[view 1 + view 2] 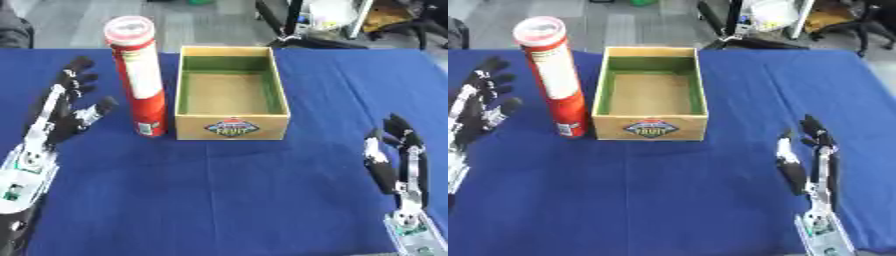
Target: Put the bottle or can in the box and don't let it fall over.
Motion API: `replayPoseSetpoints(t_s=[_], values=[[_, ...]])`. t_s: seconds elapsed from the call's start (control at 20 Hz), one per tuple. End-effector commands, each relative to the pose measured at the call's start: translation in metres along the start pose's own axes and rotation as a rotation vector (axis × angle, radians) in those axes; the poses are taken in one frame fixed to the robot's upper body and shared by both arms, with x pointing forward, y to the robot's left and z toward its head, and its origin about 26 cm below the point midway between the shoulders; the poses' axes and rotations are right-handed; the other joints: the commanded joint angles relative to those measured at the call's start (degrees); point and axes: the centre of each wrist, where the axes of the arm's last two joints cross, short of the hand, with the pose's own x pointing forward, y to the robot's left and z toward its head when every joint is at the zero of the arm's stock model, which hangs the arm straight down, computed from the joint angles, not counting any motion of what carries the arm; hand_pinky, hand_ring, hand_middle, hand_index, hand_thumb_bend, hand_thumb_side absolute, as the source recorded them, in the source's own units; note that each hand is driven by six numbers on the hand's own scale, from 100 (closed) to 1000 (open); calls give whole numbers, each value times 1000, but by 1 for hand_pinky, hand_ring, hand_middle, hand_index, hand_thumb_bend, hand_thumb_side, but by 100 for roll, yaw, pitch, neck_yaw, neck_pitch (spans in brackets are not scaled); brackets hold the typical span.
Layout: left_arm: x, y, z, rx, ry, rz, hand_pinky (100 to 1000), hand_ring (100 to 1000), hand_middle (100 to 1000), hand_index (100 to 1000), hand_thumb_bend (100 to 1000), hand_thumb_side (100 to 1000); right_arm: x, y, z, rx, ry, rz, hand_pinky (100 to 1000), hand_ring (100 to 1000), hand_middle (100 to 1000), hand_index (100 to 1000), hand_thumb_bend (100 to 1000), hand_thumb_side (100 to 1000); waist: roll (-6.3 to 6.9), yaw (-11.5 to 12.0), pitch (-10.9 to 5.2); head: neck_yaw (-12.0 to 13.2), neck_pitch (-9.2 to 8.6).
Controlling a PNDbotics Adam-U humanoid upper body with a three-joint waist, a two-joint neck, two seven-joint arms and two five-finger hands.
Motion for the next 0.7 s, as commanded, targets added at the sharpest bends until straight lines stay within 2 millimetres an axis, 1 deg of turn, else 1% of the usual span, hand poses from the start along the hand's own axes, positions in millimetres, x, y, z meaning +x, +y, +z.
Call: replayPoseSetpoints(t_s=[0.05,0.3,0.5,0.7], values=[[5,4,-12,-3,-9,-27,866,884,912,989,840,608,4,-1,-4,4,-18,-7,769,824,771,882,100,508,3,-18,-46,37,-53],[6,1,-23,2,-7,-27,869,887,918,990,828,607,4,0,-4,8,-18,-12,768,824,770,881,100,510,7,-55,-44,56,-47],[3,-3,-28,-10,4,-18,871,887,918,991,796,619,4,1,-3,11,-17,-15,767,823,770,880,100,512,10,-82,-49,69,-41],[-2,-9,-30,-15,20,3,871,887,919,991,792,624,3,1,-3,12,-14,-17,767,823,769,880,100,514,11,-103,-55,82,-36]])
